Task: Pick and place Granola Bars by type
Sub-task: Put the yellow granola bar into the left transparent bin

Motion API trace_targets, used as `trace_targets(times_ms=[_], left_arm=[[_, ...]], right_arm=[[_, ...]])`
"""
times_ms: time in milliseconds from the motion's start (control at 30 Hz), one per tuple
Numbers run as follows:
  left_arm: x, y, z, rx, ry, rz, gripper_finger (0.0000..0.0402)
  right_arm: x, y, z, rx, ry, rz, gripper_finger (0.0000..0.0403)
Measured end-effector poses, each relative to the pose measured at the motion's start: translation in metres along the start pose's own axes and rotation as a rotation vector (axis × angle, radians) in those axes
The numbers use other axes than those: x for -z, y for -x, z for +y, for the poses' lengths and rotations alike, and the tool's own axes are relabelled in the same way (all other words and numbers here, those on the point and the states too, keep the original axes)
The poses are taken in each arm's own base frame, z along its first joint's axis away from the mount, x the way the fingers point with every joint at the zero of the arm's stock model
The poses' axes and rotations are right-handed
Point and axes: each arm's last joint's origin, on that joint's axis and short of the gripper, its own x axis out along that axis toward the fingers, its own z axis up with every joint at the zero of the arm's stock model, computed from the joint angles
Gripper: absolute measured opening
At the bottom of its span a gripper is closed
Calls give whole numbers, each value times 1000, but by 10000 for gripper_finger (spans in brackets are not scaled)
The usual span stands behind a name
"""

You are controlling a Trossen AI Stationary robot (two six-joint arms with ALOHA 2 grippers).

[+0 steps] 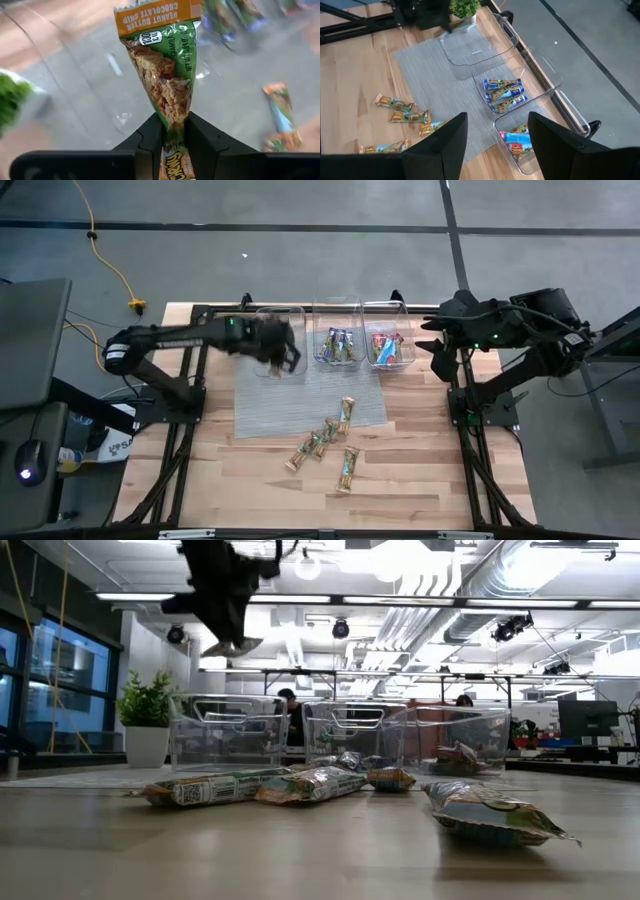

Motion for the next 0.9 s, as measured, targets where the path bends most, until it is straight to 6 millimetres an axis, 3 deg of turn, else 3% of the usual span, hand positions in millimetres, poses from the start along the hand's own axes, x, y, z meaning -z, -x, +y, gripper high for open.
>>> trace_targets(times_ms=[167, 300, 467, 767, 900], left_arm=[[-38, -24, 30, 9, 31, 56, 71], [-49, -37, 40, 16, 10, 112, 72], [-51, -48, 41, 21, -37, 155, 82], [-54, -50, 37, 62, -50, 127, 195], [-48, -40, 30, 169, -60, 174, 220]], right_arm=[[-1, 0, 0, -2, -10, -5, 193], [-1, 0, 0, -5, -11, -4, 193], [-1, 0, 0, -6, -11, -4, 193], [0, 0, 0, -5, -8, -3, 193], [0, 0, 0, -2, -4, 4, 193]])
